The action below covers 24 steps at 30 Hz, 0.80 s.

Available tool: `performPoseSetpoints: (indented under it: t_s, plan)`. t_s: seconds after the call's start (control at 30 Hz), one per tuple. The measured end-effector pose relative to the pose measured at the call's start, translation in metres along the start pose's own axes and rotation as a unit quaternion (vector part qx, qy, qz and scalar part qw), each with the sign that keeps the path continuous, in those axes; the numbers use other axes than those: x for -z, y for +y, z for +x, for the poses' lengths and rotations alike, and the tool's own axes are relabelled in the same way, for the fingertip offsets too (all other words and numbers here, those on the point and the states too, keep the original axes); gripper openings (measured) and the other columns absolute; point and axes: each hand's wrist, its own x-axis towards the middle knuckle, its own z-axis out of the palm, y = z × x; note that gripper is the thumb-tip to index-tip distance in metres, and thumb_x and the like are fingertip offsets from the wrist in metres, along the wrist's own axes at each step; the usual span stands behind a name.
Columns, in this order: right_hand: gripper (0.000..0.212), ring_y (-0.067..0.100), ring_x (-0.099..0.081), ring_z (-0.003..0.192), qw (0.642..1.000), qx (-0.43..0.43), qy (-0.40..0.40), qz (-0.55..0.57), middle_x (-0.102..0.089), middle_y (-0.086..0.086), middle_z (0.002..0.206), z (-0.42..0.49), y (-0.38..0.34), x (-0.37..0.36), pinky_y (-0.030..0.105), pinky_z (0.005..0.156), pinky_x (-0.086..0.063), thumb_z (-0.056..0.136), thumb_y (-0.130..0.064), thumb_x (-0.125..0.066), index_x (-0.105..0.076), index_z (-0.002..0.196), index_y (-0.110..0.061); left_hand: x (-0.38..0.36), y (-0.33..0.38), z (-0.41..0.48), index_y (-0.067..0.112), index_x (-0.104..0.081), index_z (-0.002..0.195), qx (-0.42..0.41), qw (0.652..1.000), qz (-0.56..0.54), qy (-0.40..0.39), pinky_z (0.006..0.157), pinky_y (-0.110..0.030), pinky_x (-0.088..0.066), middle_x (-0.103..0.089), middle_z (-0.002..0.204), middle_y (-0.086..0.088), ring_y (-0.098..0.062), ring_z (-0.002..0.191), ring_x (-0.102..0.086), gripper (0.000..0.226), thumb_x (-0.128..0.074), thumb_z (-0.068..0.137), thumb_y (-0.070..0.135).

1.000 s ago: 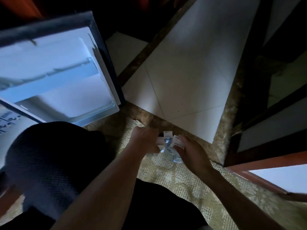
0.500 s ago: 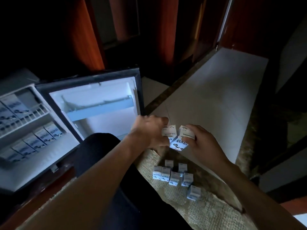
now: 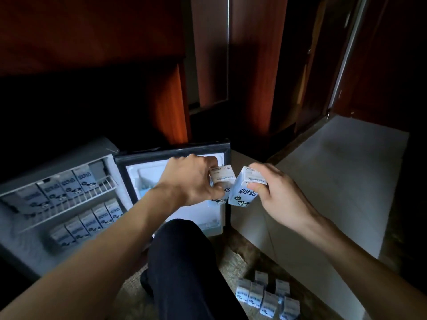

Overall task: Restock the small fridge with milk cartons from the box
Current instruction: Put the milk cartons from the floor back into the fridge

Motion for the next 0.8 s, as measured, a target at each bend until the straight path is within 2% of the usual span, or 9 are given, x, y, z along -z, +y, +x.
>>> performPoseSetpoints:
  t_s: [0.17,0.3,0.4,0.6,0.8]
  plan:
    - [0.036,0.017,-0.057,0.107,0.999,0.049,-0.022,0.003,-0.058,-0.005,0.123,0.030,-0.035,-0.017,0.035,0.090,-0.048,0.097,-0.020,-0.060,-0.055,0.132,-0.020,0.016,-0.037,-0.010,0.033,-0.054,0.087,0.024,0.999,0.010,0.043,0.063,-0.029,-0.034,-0.049,0.063,0.012,-0.019,0.071,-0.051,0.034,-0.059,0.069,0.062]
    - [0.038,0.016,-0.053,0.114,0.994,0.100,-0.035,-0.027,-0.056,-0.006,0.127,0.054,-0.063,-0.041,0.028,0.092,-0.042,0.098,-0.025,-0.060,-0.053,0.135,-0.019,0.017,-0.072,-0.025,0.035,-0.053,0.093,0.060,0.996,-0.018,0.067,0.065,-0.030,-0.038,-0.065,0.076,0.012,-0.019,0.076,-0.060,0.037,-0.059,0.070,0.063]
    - [0.037,0.017,-0.053,0.115,0.990,0.125,-0.056,-0.016,-0.057,-0.005,0.125,0.074,-0.086,-0.068,0.030,0.093,-0.043,0.098,-0.026,-0.059,-0.053,0.134,-0.019,0.012,-0.103,-0.041,0.035,-0.051,0.091,0.101,0.992,-0.036,0.069,0.066,-0.030,-0.042,-0.067,0.075,0.014,-0.017,0.077,-0.062,0.036,-0.057,0.069,0.062]
    - [0.038,0.017,-0.049,0.119,0.977,0.184,-0.106,-0.008,-0.057,-0.003,0.127,0.101,-0.136,-0.125,0.030,0.098,-0.040,0.099,-0.027,-0.059,-0.052,0.136,-0.018,-0.001,-0.171,-0.077,0.037,-0.053,0.102,0.177,0.982,-0.007,0.061,0.069,-0.029,-0.050,-0.069,0.077,0.015,-0.013,0.072,-0.062,0.038,-0.055,0.073,0.062]
    - [0.030,0.017,-0.050,0.114,0.959,0.233,-0.159,0.015,-0.058,-0.004,0.122,0.117,-0.180,-0.188,0.034,0.094,-0.044,0.098,-0.021,-0.058,-0.055,0.128,-0.019,-0.024,-0.233,-0.113,0.038,-0.054,0.100,0.248,0.967,-0.028,0.041,0.072,-0.032,-0.053,-0.069,0.079,0.015,-0.014,0.073,-0.065,0.040,-0.052,0.070,0.064]
